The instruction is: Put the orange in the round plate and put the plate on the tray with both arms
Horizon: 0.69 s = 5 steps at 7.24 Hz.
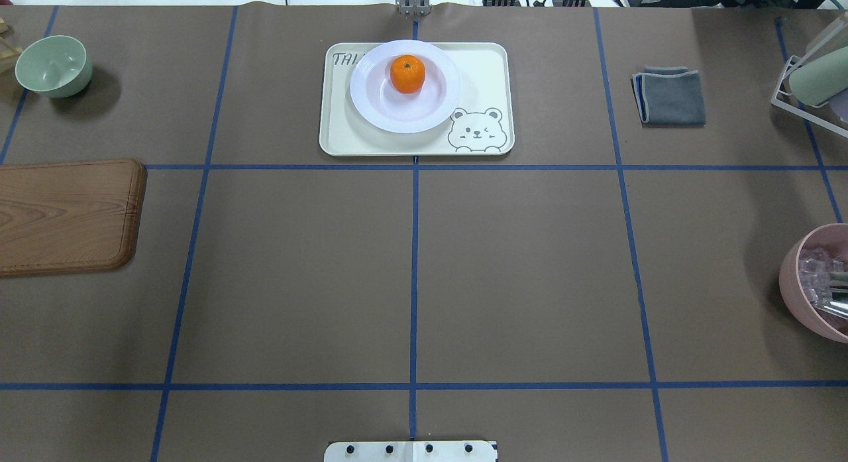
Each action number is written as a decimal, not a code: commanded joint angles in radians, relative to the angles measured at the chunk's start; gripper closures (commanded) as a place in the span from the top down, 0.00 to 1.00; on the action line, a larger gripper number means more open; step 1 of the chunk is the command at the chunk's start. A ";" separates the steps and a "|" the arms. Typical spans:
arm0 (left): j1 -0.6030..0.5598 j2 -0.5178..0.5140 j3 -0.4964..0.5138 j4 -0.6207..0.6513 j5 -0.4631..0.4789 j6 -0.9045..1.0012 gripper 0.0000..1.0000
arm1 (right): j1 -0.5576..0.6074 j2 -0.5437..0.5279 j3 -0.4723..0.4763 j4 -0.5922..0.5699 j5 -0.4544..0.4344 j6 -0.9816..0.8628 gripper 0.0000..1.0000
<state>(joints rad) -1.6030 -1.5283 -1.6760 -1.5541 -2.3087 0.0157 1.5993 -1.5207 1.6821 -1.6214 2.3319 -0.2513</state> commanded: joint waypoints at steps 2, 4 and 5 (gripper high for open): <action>0.000 0.003 0.001 0.003 0.000 0.000 0.98 | -0.001 0.002 0.001 0.000 0.007 -0.002 1.00; 0.000 0.005 0.001 0.003 0.000 0.000 0.98 | 0.001 0.001 0.014 0.000 0.012 -0.002 1.00; 0.000 0.007 0.001 0.003 -0.001 0.000 0.98 | -0.001 0.001 0.014 0.000 0.012 -0.002 1.00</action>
<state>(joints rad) -1.6030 -1.5233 -1.6751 -1.5509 -2.3089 0.0153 1.5989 -1.5199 1.6945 -1.6214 2.3430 -0.2531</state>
